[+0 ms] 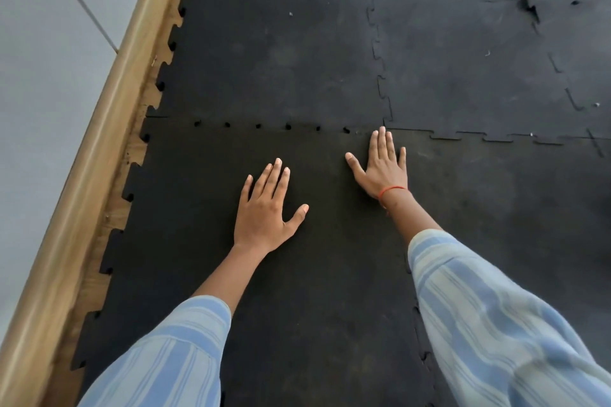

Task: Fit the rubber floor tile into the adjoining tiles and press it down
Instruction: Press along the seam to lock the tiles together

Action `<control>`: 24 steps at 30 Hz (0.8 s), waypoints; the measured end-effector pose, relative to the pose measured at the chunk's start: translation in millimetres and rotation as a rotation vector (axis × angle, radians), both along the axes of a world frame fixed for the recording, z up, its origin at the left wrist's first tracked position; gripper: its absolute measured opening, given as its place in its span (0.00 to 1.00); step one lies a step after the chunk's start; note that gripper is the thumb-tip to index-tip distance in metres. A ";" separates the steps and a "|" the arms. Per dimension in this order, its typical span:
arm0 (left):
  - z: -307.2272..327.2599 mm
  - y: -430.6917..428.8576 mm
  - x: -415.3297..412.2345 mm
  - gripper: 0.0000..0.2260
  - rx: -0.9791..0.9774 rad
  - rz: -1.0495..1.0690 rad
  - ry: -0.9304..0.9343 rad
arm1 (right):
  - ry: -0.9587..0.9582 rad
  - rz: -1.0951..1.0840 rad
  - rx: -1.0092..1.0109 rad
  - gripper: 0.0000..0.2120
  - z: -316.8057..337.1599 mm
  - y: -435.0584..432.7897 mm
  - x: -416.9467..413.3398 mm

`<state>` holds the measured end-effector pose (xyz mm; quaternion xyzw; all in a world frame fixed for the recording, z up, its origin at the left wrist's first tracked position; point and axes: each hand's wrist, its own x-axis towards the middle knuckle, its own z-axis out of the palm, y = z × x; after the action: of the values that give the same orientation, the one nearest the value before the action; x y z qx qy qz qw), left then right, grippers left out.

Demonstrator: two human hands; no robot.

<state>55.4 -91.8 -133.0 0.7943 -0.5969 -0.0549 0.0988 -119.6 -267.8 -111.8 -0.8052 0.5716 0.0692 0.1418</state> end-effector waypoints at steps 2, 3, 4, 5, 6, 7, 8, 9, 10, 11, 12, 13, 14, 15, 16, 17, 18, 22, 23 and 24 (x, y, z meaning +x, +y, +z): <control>0.5 -1.0 0.1 0.35 0.012 0.007 0.001 | 0.022 0.008 0.026 0.41 1.8 -5.7 3.0; 0.7 -0.8 0.1 0.35 0.019 0.006 0.003 | 0.037 0.009 0.056 0.42 5.3 -10.0 5.0; 1.0 -0.3 -0.1 0.35 0.024 0.004 0.003 | 0.048 -0.003 0.082 0.42 7.9 -14.7 7.0; 1.1 0.0 -0.2 0.35 0.025 0.008 0.001 | 0.053 -0.022 0.101 0.43 10.2 -20.5 9.5; 1.4 0.1 -0.2 0.35 0.024 0.012 -0.005 | 0.059 -0.044 0.119 0.42 12.5 -25.7 13.9; 1.6 -0.5 -0.2 0.35 0.022 0.016 -0.008 | 0.071 -0.055 0.131 0.41 14.2 -28.8 19.9; 1.0 -1.0 0.0 0.35 0.021 0.017 -0.007 | 0.081 -0.034 0.131 0.39 14.9 -28.2 27.2; 0.1 -1.5 -0.3 0.35 0.020 0.016 -0.006 | 0.072 0.026 0.114 0.36 15.2 -23.1 36.0; -0.3 -1.2 -0.5 0.35 0.018 0.013 -0.008 | 0.041 0.109 0.082 0.32 12.9 -13.7 45.7; -0.4 -1.2 -0.1 0.34 0.015 0.014 -0.010 | -0.005 0.190 0.046 0.29 8.6 -2.0 55.8; -0.6 -1.1 0.4 0.34 0.010 0.019 -0.010 | -0.048 0.236 0.015 0.28 4.2 9.3 65.0; -1.0 -1.0 0.7 0.34 0.000 0.027 -0.007 | -0.074 0.240 -0.007 0.27 1.3 17.3 71.4; -1.6 -0.9 0.9 0.33 -0.016 0.036 -0.001 | -0.091 0.226 -0.024 0.27 -1.9 21.0 74.9; -2.5 -0.7 1.0 0.33 -0.031 0.046 0.009 | -0.098 0.216 -0.040 0.27 -4.5 22.1 75.6; -3.2 -0.3 0.9 0.33 -0.043 0.055 0.020 | -0.098 0.224 -0.062 0.27 -6.3 22.6 74.7; -3.8 0.1 0.8 0.33 -0.050 0.062 0.028 | -0.095 0.242 -0.089 0.26 -7.4 22.8 73.9; -4.0 0.0 1.2 0.33 -0.054 0.065 0.030 | -0.090 0.255 -0.109 0.26 -8.1 22.8 74.6; -4.3 -1.1 1.4 0.33 -0.053 0.068 0.021 | -0.068 0.242 -0.093 0.26 -9.1 24.5 86.3; -4.6 -0.8 1.4 0.33 -0.049 0.069 0.019 | -0.065 0.239 -0.084 0.26 -7.7 23.7 86.8; -4.4 -1.1 1.3 0.33 -0.043 0.070 0.016 | -0.061 0.234 -0.072 0.26 -6.2 22.1 86.5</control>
<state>56.7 -92.9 -137.4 0.8119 -0.5690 -0.0450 0.1225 -33.1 -245.7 -118.0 -0.8726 0.4714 0.0401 0.1213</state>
